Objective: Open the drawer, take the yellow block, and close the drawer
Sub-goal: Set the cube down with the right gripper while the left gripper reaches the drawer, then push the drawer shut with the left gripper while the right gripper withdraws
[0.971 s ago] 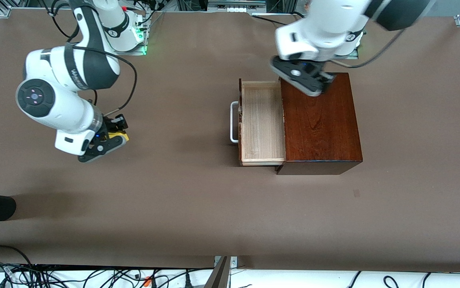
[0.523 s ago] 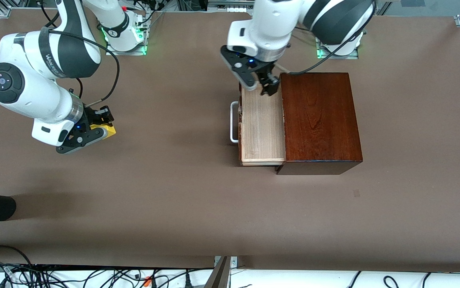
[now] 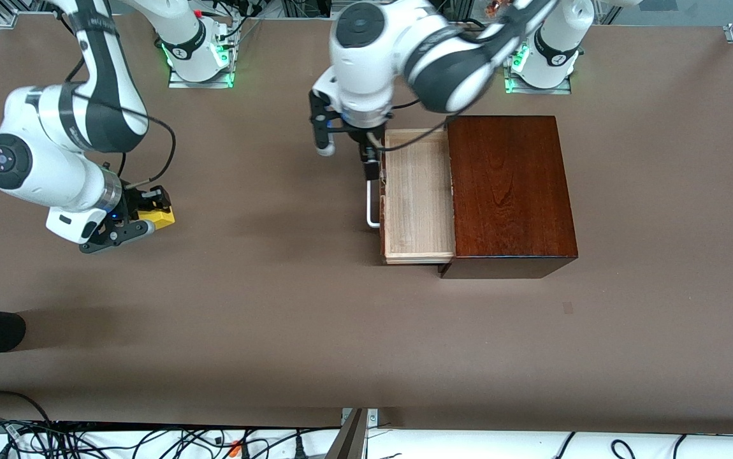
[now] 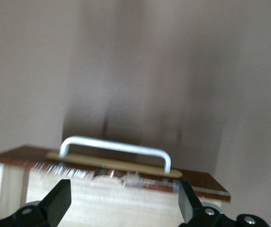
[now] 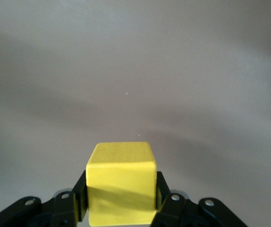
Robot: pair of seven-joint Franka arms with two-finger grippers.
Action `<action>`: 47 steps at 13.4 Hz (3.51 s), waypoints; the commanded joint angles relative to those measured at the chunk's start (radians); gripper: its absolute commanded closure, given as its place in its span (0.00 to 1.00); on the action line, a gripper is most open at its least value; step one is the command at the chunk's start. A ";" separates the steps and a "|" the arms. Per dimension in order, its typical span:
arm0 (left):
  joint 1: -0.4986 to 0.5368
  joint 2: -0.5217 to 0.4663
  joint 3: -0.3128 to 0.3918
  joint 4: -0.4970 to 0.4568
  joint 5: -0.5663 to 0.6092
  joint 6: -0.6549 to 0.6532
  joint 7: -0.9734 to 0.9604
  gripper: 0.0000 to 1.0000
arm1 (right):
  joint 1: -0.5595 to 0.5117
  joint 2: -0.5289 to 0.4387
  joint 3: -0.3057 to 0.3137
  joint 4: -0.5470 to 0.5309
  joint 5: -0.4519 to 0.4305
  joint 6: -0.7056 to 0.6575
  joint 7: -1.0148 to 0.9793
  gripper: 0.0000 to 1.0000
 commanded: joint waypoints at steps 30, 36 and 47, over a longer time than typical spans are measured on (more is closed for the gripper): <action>0.006 0.131 0.097 0.033 0.184 -0.144 0.130 0.00 | -0.202 -0.287 0.190 -0.057 0.006 -0.035 0.180 0.00; 0.046 0.114 0.099 0.016 0.203 -0.236 0.127 0.00 | -0.202 -0.273 0.185 0.220 -0.073 -0.313 0.173 0.00; 0.110 0.102 0.103 -0.007 0.220 -0.349 0.134 0.00 | -0.213 -0.219 0.136 0.320 -0.089 -0.378 0.173 0.00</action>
